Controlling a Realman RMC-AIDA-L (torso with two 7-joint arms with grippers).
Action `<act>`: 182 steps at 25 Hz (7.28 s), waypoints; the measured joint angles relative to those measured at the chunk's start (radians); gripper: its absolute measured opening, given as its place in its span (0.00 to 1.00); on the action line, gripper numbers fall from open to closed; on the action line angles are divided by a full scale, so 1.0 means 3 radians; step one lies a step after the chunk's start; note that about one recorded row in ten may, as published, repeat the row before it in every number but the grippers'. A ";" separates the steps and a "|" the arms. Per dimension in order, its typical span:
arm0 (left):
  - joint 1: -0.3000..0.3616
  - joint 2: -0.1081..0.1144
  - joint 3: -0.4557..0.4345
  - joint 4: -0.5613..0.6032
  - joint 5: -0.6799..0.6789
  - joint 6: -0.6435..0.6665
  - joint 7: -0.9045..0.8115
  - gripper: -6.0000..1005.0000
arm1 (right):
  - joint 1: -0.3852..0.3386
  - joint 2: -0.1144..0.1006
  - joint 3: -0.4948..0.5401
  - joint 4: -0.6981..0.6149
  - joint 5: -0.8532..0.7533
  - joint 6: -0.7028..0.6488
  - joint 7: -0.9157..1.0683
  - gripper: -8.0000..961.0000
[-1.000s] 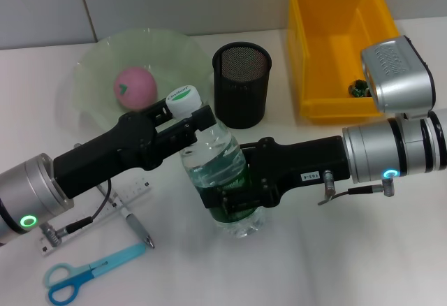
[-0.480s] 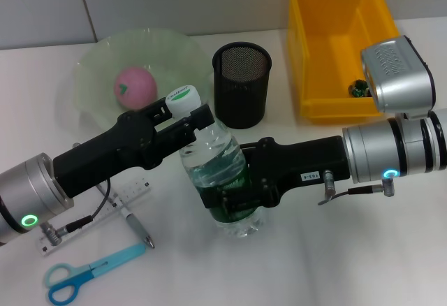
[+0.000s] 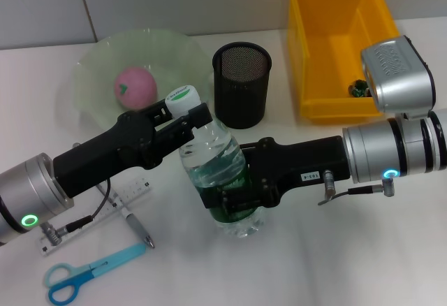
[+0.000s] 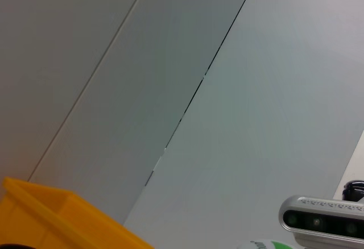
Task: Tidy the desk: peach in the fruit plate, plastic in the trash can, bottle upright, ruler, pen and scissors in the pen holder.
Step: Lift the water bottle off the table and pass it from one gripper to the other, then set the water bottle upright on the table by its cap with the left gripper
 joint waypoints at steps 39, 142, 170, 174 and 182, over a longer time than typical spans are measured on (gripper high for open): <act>0.0020 0.0000 -0.0020 0.0000 -0.0003 0.0025 -0.0039 0.45 | 0.0000 -0.0004 -0.0036 -0.0020 0.0092 -0.0015 -0.0020 0.78; 0.0649 0.0038 -0.0596 0.0712 -0.0228 -0.0049 0.1116 0.44 | -0.0419 -0.0025 -0.0010 -0.0118 -0.0097 0.0230 -0.0093 0.85; 0.0561 0.0023 -0.1023 0.0223 -0.0352 -0.0586 0.1593 0.44 | -0.0489 -0.0011 0.0003 -0.0103 0.0144 0.0233 -0.0524 0.85; 0.0560 0.0024 -0.1023 0.0221 -0.0353 -0.0623 0.1594 0.44 | -0.0536 -0.0006 0.0006 -0.0092 0.0261 0.0282 -0.0686 0.85; 0.0525 0.0021 -0.1023 0.0166 -0.0359 -0.0696 0.1683 0.44 | -0.0553 0.0000 0.0005 -0.0053 0.0314 0.0317 -0.0832 0.85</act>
